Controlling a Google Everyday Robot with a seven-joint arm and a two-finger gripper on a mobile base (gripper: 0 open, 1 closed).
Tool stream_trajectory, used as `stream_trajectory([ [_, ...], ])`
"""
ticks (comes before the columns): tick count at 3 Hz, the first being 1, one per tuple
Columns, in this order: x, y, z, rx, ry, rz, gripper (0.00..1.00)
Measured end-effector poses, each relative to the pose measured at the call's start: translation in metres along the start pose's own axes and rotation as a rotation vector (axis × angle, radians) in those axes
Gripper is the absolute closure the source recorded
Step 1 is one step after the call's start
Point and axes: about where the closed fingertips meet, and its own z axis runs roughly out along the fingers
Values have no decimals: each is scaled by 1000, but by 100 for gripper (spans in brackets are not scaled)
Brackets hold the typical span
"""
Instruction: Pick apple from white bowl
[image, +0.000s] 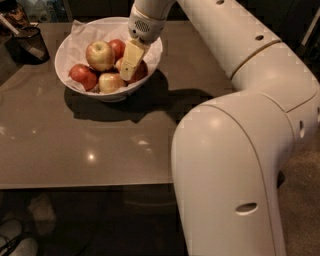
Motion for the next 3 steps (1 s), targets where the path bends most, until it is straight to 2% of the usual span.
stream_trajectory([
  [1,-2,1,9,-21,4,2,35],
  [3,-2,1,10,-22,4,2,82],
])
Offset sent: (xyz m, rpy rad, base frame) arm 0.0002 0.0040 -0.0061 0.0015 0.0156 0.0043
